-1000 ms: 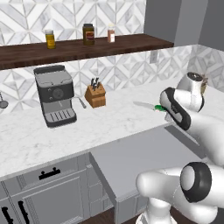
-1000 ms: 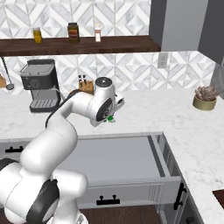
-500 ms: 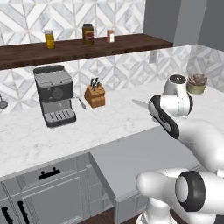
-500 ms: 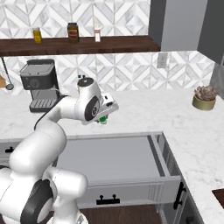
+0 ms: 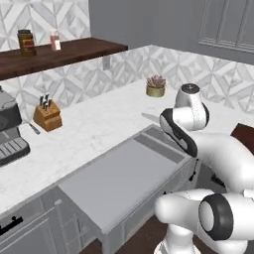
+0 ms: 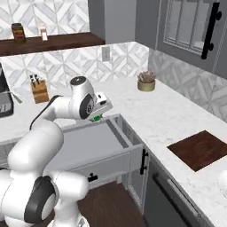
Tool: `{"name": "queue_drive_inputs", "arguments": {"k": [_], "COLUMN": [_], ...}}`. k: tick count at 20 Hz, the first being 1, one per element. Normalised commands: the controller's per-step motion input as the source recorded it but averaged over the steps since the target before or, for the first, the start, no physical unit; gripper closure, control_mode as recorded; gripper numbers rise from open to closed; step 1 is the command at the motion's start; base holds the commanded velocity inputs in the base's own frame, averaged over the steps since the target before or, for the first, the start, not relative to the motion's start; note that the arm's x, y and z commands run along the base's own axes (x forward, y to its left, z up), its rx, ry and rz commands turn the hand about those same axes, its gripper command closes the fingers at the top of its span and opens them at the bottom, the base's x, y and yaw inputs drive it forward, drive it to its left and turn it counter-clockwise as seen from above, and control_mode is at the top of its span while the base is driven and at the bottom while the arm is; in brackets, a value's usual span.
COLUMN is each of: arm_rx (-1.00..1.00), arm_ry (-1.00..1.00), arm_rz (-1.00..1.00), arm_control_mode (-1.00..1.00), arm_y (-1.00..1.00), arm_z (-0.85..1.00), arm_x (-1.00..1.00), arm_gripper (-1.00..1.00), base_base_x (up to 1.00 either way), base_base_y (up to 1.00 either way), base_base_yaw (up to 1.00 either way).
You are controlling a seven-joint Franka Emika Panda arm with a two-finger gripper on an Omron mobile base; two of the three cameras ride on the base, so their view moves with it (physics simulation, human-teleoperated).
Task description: Pick up the knife from the drawer and place it on the cutting board. Then place the meat from the plate to the cutting board.
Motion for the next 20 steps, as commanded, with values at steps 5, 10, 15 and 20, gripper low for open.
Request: {"name": "queue_drive_inputs", "arguments": {"k": [5,10,15,20], "arm_rx": [0.0,0.0,0.0,0.0], "arm_ry": [0.0,0.0,0.0,0.0], "arm_rz": [0.0,0.0,0.0,0.0], "arm_control_mode": [1.0,1.0,1.0,1.0], "arm_y": [0.0,0.0,0.0,0.0], "arm_z": [0.0,0.0,0.0,0.0], "arm_x": [0.0,0.0,0.0,0.0], "arm_gripper": [1.0,1.0,1.0,1.0], "base_base_x": [-0.27,-0.13,0.0,0.0], "base_base_y": [0.0,0.0,0.0,0.19], "base_base_yaw": [-0.71,-0.75,-0.75,-0.75]}}
